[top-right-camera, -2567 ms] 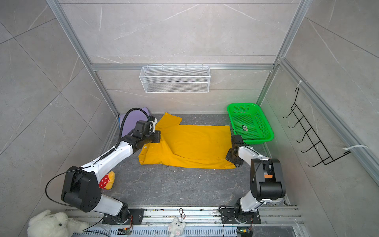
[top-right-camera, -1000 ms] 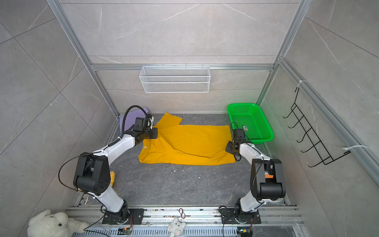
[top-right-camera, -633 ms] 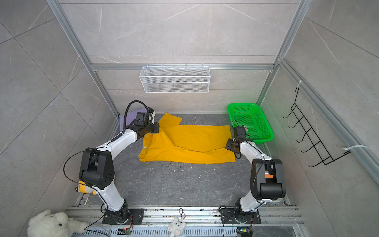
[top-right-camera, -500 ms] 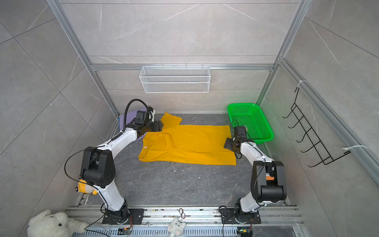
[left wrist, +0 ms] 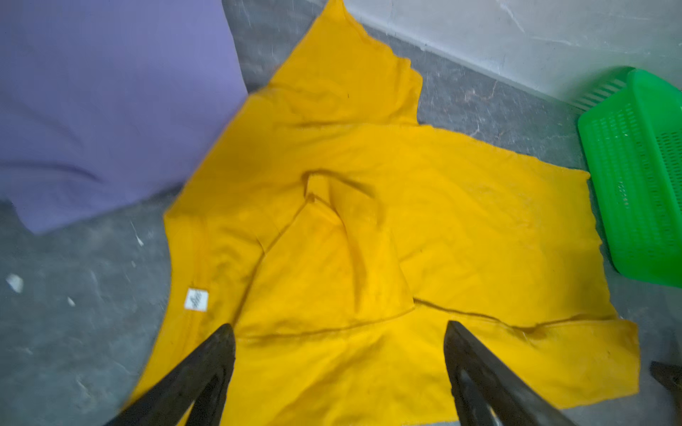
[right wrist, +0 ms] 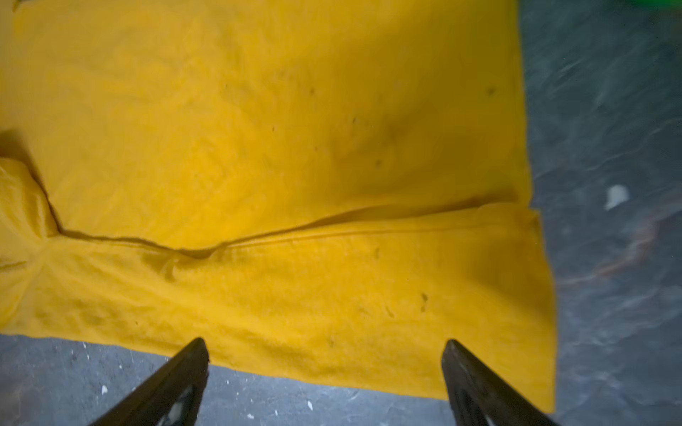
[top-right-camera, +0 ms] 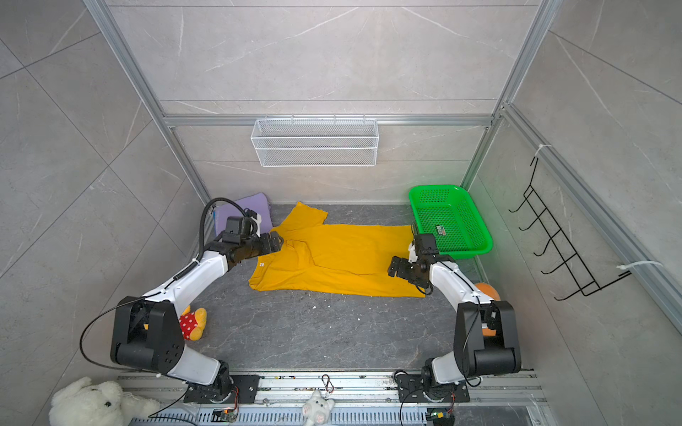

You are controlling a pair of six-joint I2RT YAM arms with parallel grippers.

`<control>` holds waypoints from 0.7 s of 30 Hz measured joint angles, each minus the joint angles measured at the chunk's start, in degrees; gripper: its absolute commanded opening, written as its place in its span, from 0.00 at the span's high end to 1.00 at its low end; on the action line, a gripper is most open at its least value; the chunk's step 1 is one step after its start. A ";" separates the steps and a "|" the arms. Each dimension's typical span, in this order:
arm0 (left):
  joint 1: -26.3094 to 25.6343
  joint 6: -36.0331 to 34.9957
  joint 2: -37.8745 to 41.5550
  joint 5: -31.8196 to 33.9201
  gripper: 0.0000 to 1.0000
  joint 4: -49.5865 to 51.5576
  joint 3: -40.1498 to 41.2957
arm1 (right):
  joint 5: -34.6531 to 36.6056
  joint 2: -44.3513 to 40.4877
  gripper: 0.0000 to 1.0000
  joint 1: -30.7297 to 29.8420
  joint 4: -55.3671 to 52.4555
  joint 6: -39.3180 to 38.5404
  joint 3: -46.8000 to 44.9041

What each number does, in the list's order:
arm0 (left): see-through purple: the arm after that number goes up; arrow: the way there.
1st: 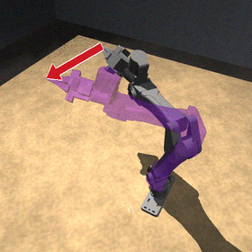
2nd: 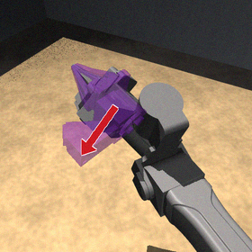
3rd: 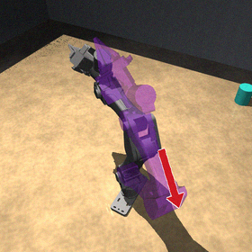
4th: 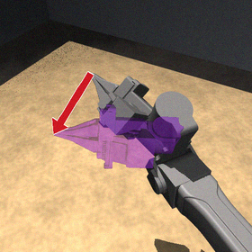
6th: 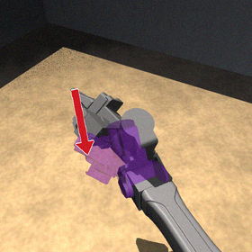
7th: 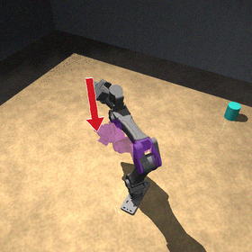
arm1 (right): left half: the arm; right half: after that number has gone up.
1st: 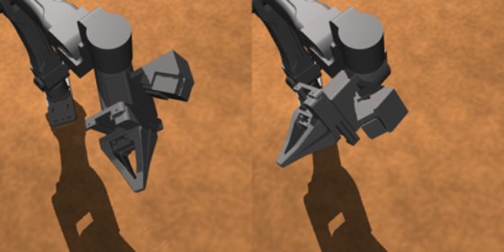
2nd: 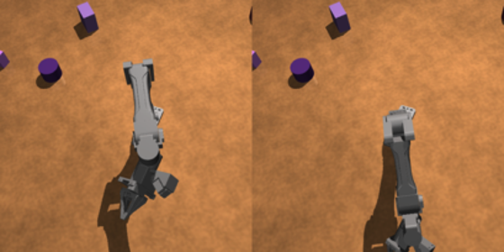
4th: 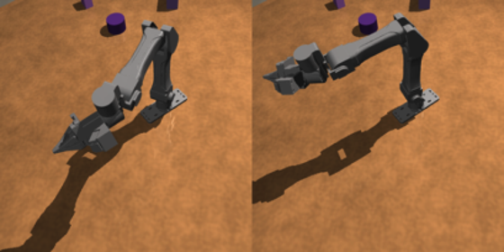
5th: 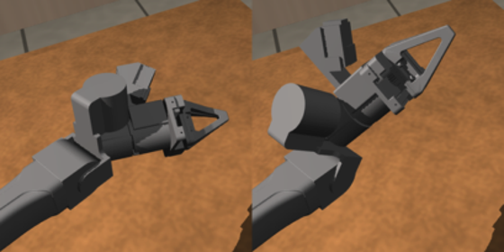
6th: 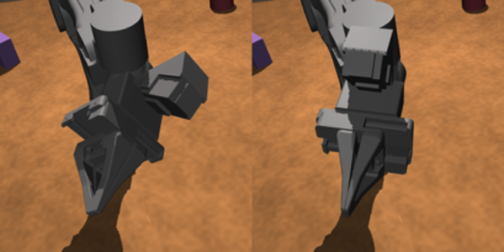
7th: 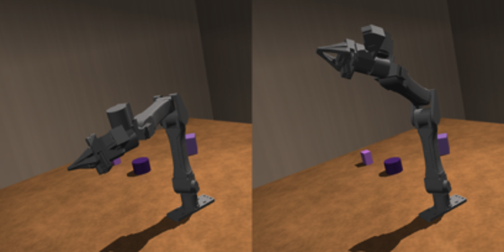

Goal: Fold and stack t-shirts
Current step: Fold the T-shirt at the center of the table, then move the T-shirt to the center of the table.

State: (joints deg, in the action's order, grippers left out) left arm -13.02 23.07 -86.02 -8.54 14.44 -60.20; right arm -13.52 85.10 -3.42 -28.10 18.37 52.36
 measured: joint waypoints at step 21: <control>-1.20 12.96 -1.95 1.29 0.10 -10.71 18.99 | 5.62 8.02 0.01 -15.15 -0.46 3.08 -0.55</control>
State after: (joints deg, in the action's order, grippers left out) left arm -14.22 36.03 -87.96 -7.25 3.73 -41.21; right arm -7.90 93.12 -18.57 -28.56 21.45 51.81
